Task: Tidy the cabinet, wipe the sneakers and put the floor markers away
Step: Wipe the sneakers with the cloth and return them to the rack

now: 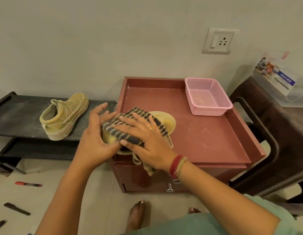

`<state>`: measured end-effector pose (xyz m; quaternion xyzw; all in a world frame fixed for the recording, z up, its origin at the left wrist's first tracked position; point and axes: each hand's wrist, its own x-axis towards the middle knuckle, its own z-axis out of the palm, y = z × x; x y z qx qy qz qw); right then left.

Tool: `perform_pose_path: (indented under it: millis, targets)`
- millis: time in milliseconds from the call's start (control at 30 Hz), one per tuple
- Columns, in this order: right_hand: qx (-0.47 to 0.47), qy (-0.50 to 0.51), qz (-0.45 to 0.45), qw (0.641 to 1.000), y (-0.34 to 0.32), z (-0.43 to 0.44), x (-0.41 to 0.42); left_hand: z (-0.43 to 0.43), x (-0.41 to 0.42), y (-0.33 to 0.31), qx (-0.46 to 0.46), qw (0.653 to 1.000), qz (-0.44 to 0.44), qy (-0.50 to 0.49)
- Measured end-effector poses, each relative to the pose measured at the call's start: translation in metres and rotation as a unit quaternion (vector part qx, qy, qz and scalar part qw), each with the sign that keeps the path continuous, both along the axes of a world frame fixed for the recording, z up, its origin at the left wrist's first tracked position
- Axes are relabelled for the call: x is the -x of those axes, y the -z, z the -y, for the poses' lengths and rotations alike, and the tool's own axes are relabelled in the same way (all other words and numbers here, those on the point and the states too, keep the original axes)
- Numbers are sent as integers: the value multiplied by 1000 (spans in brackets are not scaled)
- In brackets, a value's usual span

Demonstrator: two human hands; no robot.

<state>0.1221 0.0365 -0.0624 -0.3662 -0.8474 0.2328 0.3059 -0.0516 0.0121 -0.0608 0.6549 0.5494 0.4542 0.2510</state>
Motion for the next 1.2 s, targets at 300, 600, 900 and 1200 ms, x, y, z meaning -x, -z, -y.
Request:
perform_pose_path:
  millis: [300, 600, 900, 1200]
  targets:
    - [82, 171, -32, 981, 49, -23, -48, -4, -4, -4, 26, 999, 0, -34]
    - [92, 157, -188, 965, 12, -3, -47, -6, -3, -4, 15, 999, 10, -44]
    - [151, 110, -86, 979, 57, -18, -49, -9, -7, -5, 20, 998, 18, -51]
    - [22, 103, -37, 994, 42, -1, -46, -8, -6, -3, 16, 999, 16, -49]
